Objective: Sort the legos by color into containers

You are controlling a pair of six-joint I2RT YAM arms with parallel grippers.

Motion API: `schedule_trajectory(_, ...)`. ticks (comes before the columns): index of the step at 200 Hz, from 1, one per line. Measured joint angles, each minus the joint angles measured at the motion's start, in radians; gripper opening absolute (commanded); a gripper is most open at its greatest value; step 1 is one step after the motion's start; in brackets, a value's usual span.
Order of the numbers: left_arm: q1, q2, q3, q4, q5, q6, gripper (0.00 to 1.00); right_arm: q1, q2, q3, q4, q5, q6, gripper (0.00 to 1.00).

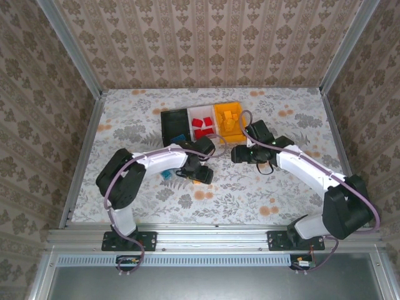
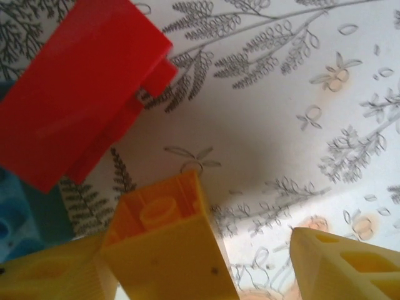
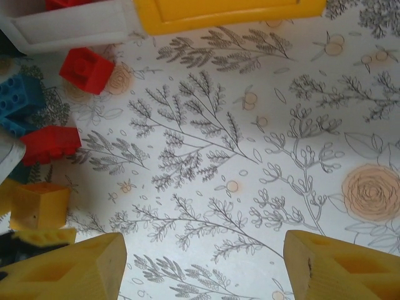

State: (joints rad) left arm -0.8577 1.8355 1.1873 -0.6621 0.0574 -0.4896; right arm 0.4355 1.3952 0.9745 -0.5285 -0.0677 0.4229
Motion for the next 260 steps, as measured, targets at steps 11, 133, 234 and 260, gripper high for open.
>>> schedule_trajectory(11, -0.003, 0.027, 0.02, -0.01, -0.014, 0.005, 0.57, -0.006, -0.015, -0.015, 0.002, -0.001, 0.0, 0.68)
schedule_trajectory(133, -0.032, 0.029, 0.074, -0.069, -0.02, 0.026, 0.33, -0.062, -0.142, -0.076, 0.004, -0.007, 0.002, 0.68)
schedule_trajectory(234, 0.134, 0.073, 0.716, -0.104, 0.047, 0.189, 0.34, -0.095, -0.388, -0.389, 0.06, 0.008, 0.16, 0.67)
schedule_trajectory(260, 0.139, 0.202, 0.863, -0.073, 0.035, 0.236, 0.34, -0.095, -0.439, -0.448, 0.062, 0.008, 0.188, 0.67)
